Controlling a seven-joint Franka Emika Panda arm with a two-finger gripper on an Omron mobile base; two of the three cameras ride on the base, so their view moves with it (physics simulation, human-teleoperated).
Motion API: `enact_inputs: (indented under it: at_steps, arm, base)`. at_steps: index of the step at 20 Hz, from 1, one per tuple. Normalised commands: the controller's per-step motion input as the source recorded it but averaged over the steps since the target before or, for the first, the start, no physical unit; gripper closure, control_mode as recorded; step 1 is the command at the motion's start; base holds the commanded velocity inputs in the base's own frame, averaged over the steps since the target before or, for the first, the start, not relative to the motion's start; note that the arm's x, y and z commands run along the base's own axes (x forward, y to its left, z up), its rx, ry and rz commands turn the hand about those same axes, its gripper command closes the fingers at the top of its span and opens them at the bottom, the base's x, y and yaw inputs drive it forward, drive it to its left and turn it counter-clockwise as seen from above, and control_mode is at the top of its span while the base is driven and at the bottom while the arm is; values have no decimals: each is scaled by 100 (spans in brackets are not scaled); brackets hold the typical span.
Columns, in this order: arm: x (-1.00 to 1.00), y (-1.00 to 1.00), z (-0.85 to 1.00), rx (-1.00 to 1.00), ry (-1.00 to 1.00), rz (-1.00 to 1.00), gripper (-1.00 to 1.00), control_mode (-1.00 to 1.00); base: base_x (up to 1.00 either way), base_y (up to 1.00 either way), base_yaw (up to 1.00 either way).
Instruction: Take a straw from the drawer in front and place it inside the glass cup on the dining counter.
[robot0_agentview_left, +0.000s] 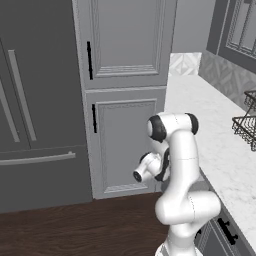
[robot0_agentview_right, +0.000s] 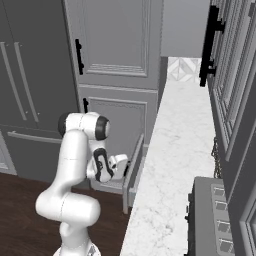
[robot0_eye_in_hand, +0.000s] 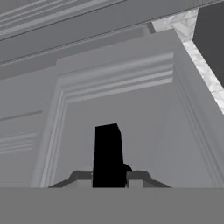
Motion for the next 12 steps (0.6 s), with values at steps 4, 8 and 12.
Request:
enact_inputs:
  at_steps: [4,8,12]
  arm:
    - [-65,87,-37,0,0,0,100,-100]
    - [-56,96,-36,0,0,0,-100,-100]
    - [-26,42,7,1,0,-9,-100,-100]
  base:
    - [0,0,0]
    - [0,0,0]
    - [0,0,0]
